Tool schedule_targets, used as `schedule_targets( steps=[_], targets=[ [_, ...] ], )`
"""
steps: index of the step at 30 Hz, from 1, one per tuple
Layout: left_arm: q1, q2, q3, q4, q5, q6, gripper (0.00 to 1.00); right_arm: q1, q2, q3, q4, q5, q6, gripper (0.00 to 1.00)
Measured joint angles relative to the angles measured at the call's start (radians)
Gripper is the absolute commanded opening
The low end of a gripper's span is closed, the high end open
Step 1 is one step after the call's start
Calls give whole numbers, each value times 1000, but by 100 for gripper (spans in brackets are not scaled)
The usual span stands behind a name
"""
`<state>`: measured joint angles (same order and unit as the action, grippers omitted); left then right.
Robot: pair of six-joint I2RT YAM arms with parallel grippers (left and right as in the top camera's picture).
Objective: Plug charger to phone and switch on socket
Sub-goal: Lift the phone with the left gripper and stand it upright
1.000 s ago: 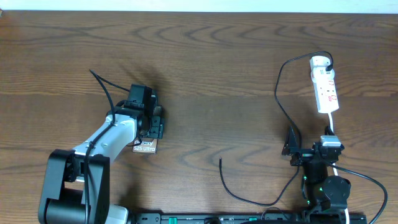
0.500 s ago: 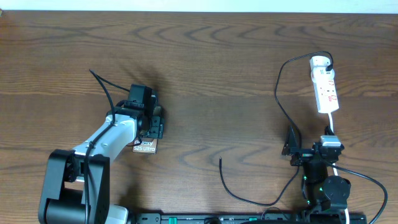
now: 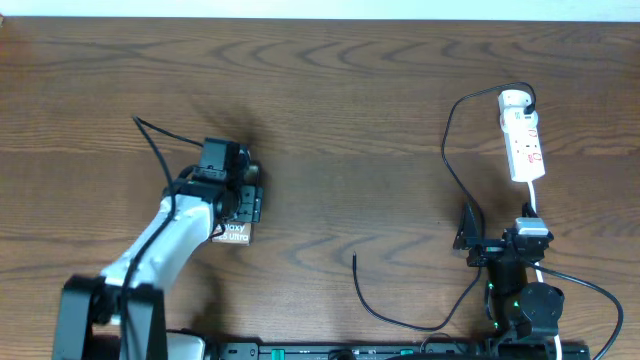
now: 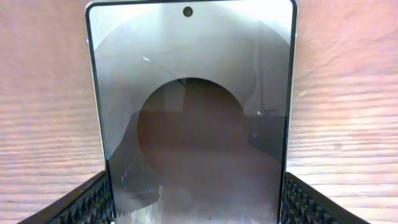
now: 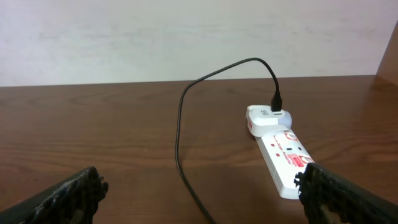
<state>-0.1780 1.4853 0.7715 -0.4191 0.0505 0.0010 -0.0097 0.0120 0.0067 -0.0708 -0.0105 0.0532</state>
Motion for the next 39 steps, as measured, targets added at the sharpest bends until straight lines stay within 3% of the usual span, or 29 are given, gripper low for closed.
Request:
schedule_targets(
  steps=[9,16,21,32,39],
  targets=[
    [0,-165,0,0,81,-32,7,0,0,0,0,0,0,99],
    [0,-272,0,20,205,-211,7,0,0,0,0,0,0,99],
    [0,-317,0,87,282,-442,7,0,0,0,0,0,0,99],
    [0,-332,0,128,352,-1136,7,0,0,0,0,0,0,99],
    [0,-332,0,128,406,-1505,7,0,0,0,0,0,0,99]
  ],
)
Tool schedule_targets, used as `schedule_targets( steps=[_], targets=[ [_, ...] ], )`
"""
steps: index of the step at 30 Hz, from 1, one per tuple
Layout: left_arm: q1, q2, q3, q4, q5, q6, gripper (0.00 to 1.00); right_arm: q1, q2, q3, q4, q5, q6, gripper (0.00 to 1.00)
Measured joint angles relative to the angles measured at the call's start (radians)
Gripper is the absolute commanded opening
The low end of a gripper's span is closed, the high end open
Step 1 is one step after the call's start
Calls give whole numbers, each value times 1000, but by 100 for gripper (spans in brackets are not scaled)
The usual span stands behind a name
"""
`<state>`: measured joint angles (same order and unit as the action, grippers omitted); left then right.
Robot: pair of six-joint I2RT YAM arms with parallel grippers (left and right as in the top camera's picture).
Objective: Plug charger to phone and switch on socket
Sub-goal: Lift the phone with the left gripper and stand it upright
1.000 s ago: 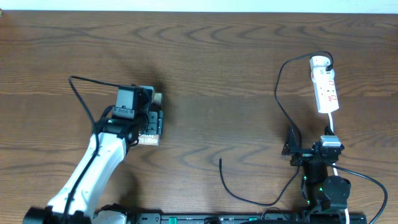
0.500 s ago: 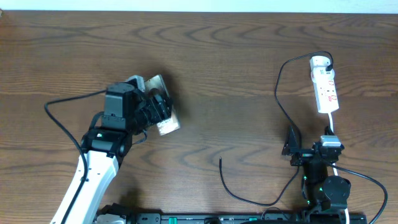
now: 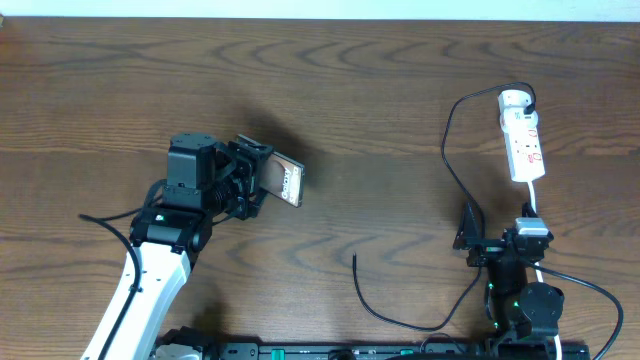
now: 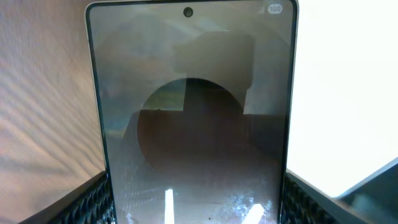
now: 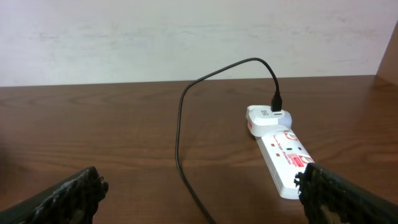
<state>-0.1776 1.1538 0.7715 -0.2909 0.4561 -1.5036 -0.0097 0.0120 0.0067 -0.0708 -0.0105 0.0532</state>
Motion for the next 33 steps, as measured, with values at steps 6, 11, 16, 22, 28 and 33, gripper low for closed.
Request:
schedule_targets(
  steps=[6,11,16,22,28,33],
  targets=[
    [0,0,0,0,100,-229,7,0,0,0,0,0,0,99],
    [0,0,0,0,187,-345,7,0,0,0,0,0,0,99],
    [0,0,0,7,275,-421,7,0,0,0,0,0,0,99],
    [7,0,0,32,376,-467,7,0,0,0,0,0,0,99],
    [40,0,0,33,425,-490,7,0,0,0,0,0,0,99],
    [45,0,0,33,428,-486,7,0,0,0,0,0,0,99]
  ],
)
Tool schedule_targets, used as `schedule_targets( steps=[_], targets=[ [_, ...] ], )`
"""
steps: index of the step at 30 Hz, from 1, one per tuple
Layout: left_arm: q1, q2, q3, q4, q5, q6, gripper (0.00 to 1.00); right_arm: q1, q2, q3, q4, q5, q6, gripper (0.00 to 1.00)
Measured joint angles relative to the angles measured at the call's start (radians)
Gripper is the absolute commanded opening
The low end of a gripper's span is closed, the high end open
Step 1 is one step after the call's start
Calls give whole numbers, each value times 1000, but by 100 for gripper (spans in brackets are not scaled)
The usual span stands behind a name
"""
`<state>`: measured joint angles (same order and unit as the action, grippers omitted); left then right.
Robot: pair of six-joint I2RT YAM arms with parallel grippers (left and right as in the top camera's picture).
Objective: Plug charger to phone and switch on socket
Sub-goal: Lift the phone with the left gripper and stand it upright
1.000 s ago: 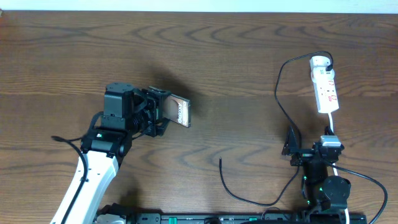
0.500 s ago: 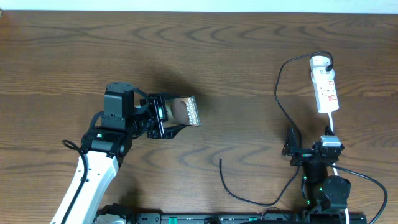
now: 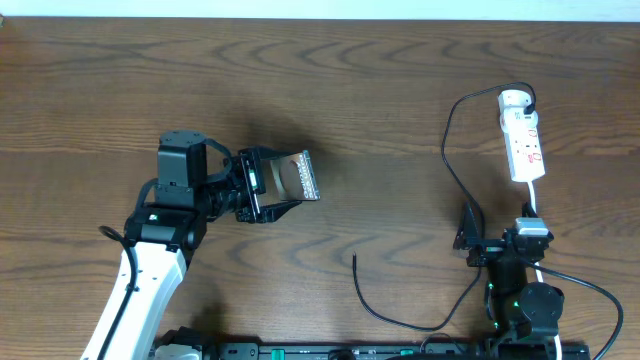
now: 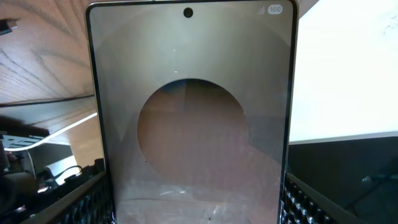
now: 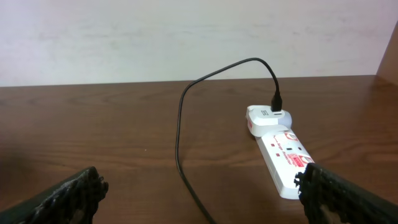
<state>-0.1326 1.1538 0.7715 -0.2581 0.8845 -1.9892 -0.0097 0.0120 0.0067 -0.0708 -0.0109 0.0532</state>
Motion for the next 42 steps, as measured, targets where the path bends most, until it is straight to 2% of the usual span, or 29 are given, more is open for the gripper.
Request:
schedule_targets(
  steps=[8,14,21,31,42],
  targets=[
    [0,0,0,-47,-108,125,7,0,0,0,0,0,0,99],
    [0,0,0,-109,-296,271,7,0,0,0,0,0,0,99],
    [0,0,0,-236,-519,373,7,0,0,0,0,0,0,99],
    [0,0,1,-403,-787,404,7,0,0,0,0,0,0,99],
    [0,0,1,-444,-867,416,7,0,0,0,0,0,0,99]
  ],
)
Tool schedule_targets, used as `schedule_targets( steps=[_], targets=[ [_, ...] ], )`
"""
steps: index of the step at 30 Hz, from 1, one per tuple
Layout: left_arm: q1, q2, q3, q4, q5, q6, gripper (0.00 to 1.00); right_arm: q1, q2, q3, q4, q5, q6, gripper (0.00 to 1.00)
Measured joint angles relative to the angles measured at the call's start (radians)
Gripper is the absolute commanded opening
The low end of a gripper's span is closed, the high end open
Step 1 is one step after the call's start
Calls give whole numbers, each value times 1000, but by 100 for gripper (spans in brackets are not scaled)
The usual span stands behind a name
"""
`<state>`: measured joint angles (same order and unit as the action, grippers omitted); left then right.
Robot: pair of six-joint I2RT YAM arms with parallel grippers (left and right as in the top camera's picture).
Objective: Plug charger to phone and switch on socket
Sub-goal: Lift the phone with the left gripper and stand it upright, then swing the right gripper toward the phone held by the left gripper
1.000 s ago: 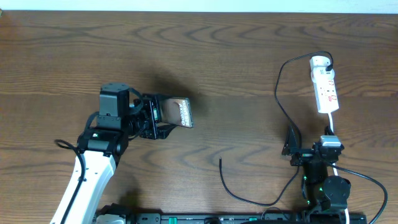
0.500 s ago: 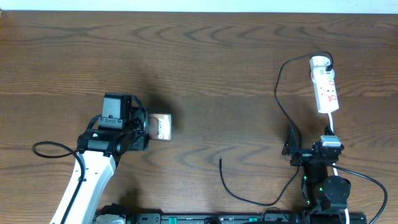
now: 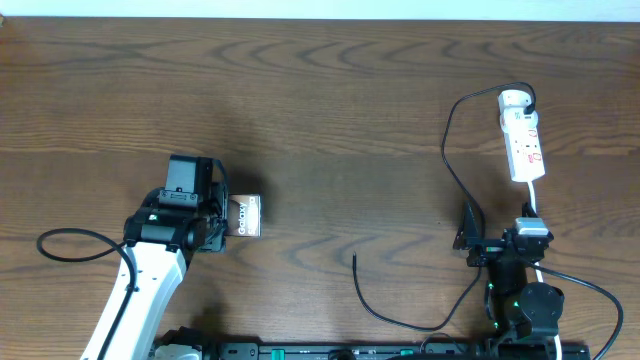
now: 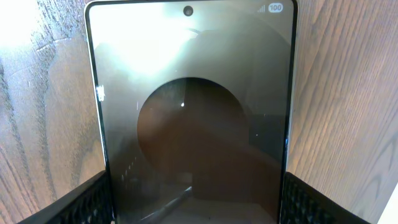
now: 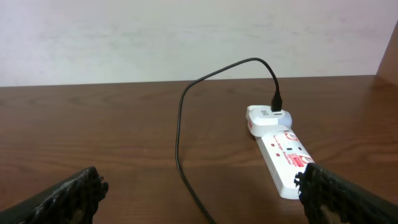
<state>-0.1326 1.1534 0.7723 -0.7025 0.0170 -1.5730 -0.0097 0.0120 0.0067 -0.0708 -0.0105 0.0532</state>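
Note:
The black phone (image 4: 189, 112) fills the left wrist view, screen towards the camera, with wood grain close behind it. My left gripper (image 4: 193, 202) is shut on its lower end, one finger (image 4: 81, 202) on each long side. From overhead the phone (image 3: 246, 215) looks short, sticking out to the right of the left gripper (image 3: 230, 215). The white socket strip (image 3: 524, 145) lies at the far right with the white charger plug (image 3: 514, 100) in its far end. The black cable (image 3: 450, 160) runs from the plug to its free end (image 3: 355, 258). My right gripper (image 3: 497, 250) stands open, holding nothing.
In the right wrist view the socket strip (image 5: 283, 158) and cable (image 5: 180, 130) lie ahead of the open right fingers (image 5: 68, 193). The strip's white lead (image 3: 533, 200) runs back towards the right arm base. The table's front edge (image 3: 320, 345) carries the arm mounts.
My left gripper with the phone has moved left and nearer the front. The phone, then stretched out to the right, now looks short from above. The right arm has not moved.
First my left gripper was down on the phone at the table's left. Then it held the phone raised and tilted to the right, then turned out farther right. Now the phone is held lower and closer in. The right arm, cable and socket strip stayed put.

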Motion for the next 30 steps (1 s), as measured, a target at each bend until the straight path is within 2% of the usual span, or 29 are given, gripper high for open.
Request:
schedule_targets(
  steps=[11,15,20,25,30],
  targets=[
    [0,0,0,0,-2,0,7,0,0,0,6,-6,4,99],
    [0,0,0,0,-2,0,7,0,0,1,94,-78,7,99],
    [0,0,0,-1,-2,0,7,0,43,63,44,-138,17,99],
    [0,0,0,-5,-2,0,7,0,268,262,8,-256,24,99],
    [0,0,0,-13,-2,0,7,0,644,512,0,-472,63,99]
  ],
)
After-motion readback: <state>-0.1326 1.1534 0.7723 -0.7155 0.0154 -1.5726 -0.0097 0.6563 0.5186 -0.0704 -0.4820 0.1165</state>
